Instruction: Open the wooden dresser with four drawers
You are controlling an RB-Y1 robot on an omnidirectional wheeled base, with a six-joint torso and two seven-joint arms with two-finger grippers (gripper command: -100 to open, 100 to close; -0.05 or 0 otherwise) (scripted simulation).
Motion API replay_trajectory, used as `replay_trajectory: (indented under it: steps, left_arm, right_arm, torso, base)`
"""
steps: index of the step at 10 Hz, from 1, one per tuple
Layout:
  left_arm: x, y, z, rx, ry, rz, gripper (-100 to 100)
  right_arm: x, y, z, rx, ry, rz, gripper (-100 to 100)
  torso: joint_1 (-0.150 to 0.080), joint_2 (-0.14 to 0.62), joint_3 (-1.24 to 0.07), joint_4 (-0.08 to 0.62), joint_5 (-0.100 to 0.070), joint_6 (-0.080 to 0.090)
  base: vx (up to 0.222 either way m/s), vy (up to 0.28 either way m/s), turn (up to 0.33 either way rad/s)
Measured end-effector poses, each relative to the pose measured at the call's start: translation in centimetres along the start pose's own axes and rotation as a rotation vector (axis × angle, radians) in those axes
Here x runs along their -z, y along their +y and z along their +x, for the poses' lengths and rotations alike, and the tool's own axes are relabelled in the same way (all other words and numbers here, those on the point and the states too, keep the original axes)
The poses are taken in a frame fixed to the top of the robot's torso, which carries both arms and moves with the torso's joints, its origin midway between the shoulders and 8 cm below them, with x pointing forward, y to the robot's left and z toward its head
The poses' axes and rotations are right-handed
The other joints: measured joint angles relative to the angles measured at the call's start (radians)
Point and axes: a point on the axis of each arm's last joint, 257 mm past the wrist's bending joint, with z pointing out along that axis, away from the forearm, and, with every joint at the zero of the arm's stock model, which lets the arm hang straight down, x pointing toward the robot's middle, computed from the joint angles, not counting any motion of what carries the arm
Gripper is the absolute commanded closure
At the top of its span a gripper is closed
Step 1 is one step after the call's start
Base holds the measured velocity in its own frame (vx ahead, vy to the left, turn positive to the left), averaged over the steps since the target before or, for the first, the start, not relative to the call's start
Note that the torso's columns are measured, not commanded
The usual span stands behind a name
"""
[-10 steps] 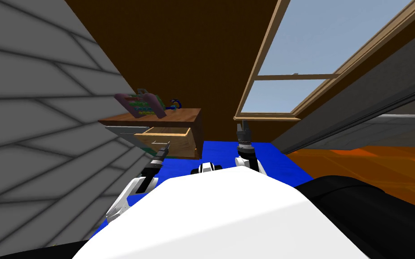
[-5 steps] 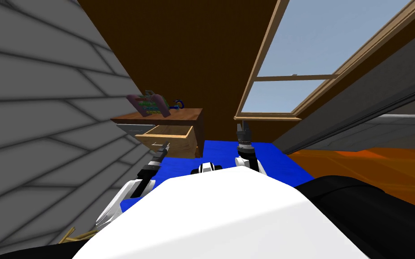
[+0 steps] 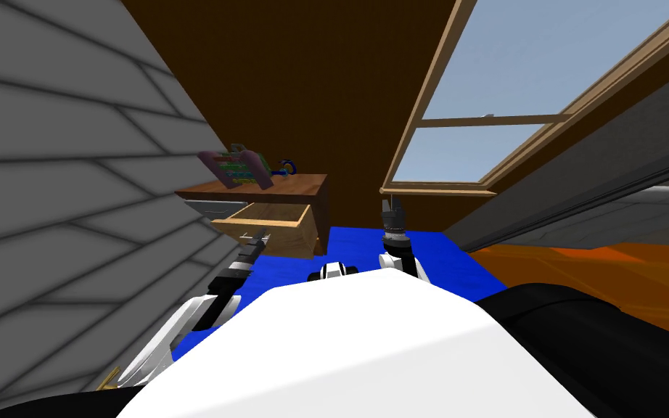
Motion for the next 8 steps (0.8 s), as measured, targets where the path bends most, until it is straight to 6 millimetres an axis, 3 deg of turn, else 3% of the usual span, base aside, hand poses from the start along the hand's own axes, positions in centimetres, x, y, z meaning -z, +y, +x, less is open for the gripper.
replay_trajectory:
  steps: [2, 3, 8]
  left_arm:
    - [0.55, -0.7, -0.01, 0.007, 0.01, -0.006, -100]
    - [0.6, -0.65, 0.01, 0.011, 0.01, -0.009, 0]
    - [0.79, -0.14, 0.06, 0.015, 0.009, -0.021, 0]
  right_arm:
    - [0.0, 0.0, 0.0, 0.0, 0.0, 0.0, 0]
    - [0.0, 0.0, 0.0, 0.0, 0.0, 0.0, 0]
    - [0.0, 0.0, 0.0, 0.0, 0.0, 0.0, 0]
  torso:
    - [-0.003, 0.003, 0.001, 0.004, -0.005, -0.001]
    - [-0.003, 0.004, 0.002, 0.003, -0.003, 0.0]
    - [-0.002, -0.001, -0.001, 0.0, -0.001, 0.0]
  base:
    - [0.024, -0.01, 0.017]
    - [0.006, 0.0, -0.001]
    - [0.0, 0.0, 0.0]
